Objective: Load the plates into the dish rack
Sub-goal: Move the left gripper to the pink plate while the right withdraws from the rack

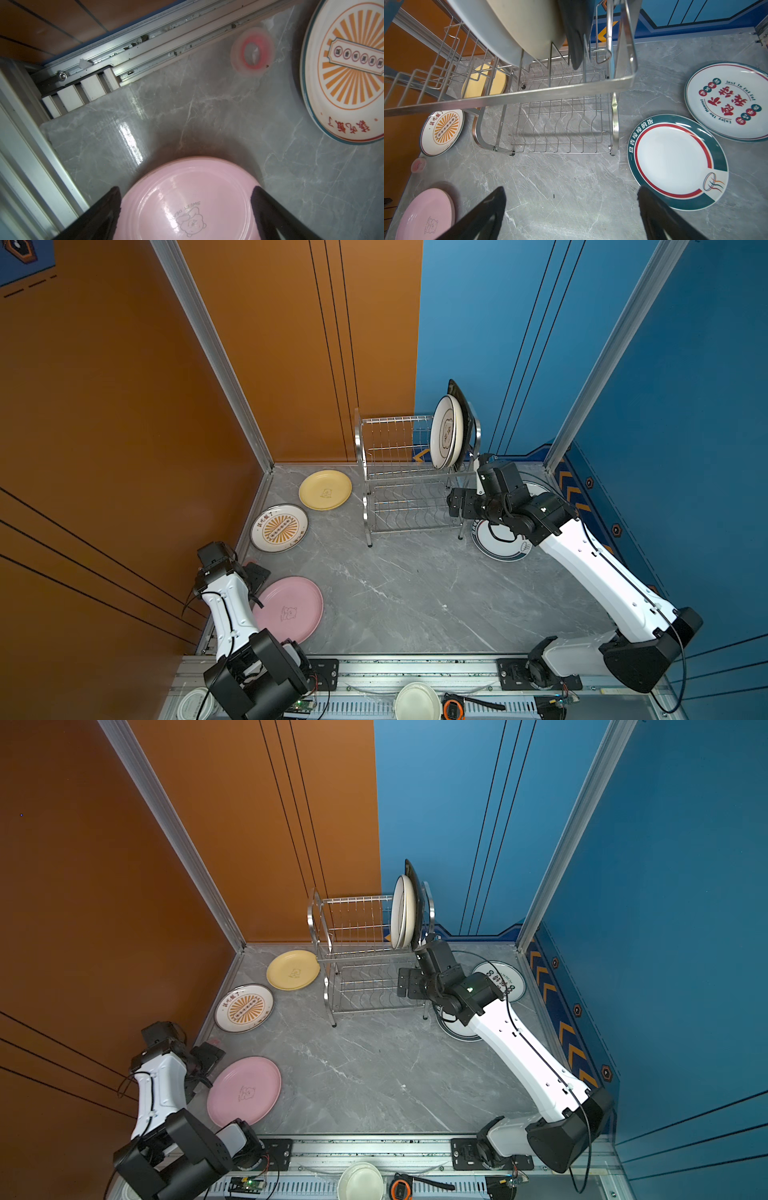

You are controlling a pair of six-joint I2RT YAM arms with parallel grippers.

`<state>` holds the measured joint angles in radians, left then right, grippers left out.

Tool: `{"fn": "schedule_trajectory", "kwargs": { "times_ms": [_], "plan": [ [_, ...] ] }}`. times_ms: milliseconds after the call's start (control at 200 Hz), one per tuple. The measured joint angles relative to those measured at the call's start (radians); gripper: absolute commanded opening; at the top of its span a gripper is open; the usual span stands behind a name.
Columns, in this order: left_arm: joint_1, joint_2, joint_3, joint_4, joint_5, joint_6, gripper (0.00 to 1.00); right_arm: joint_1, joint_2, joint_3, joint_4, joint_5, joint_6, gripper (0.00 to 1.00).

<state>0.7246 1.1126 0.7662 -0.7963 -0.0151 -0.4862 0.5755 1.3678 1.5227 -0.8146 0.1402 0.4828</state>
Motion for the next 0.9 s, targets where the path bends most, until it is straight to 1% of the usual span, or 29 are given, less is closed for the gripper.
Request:
{"fn": "schedule_trajectory", "kwargs": {
  "times_ms": [55,335,455,736,901],
  "plan": [
    [0.022,0.008,-0.011,0.016,0.013,-0.004,1.0,-0.005,0.0,0.0,0.0,-0.009,-0.004,0.99],
    [0.123,0.075,-0.082,0.076,0.089,-0.043,0.97,-0.023,0.0,0.0,0.006,-0.04,-0.015,1.0],
    [0.153,0.097,-0.095,0.098,0.114,-0.056,0.97,-0.029,0.0,0.0,0.006,-0.045,-0.023,1.0],
    [0.158,0.147,-0.095,0.135,0.163,-0.056,0.97,-0.045,-0.009,-0.01,0.012,-0.062,-0.037,1.0],
    [0.119,0.148,-0.097,0.145,0.195,-0.058,0.97,-0.056,-0.029,-0.032,0.015,-0.067,-0.037,1.0]
  ]
}}
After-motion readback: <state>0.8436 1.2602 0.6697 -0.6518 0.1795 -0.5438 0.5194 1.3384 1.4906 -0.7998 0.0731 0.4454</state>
